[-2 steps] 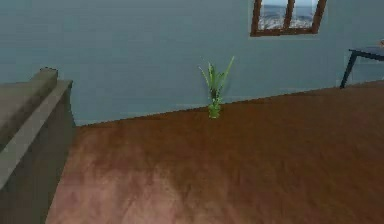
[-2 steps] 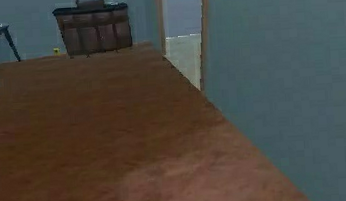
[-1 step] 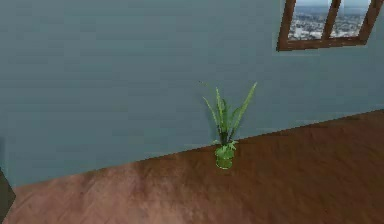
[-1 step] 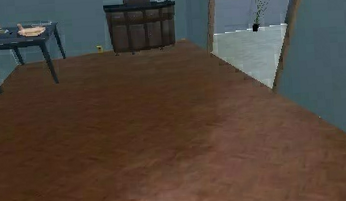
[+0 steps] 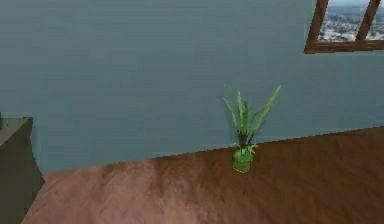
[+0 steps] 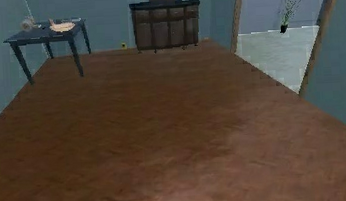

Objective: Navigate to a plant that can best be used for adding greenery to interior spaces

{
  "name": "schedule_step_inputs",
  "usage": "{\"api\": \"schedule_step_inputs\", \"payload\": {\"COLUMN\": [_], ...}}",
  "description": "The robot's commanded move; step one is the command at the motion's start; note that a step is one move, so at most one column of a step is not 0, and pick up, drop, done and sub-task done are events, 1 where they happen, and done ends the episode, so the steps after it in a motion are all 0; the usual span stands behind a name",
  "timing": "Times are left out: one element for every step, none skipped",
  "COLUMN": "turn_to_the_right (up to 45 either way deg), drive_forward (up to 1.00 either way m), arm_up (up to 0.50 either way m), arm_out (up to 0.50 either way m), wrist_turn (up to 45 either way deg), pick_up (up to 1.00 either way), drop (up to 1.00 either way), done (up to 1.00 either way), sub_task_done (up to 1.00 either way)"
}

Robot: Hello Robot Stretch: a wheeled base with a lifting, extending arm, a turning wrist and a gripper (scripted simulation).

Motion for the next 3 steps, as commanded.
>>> {"api": "schedule_step_inputs", "payload": {"turn_to_the_right": [0.0,27.0,0.0], "drive_forward": [0.65,0.0,0.0], "arm_up": [0.0,0.0,0.0], "arm_out": [0.0,0.0,0.0], "wrist_turn": [0.0,0.0,0.0], "pick_up": [0.0,0.0,0.0], "drop": [0.0,0.0,0.0], "done": [0.0,0.0,1.0], "sub_task_done": [0.0,0.0,0.0]}}
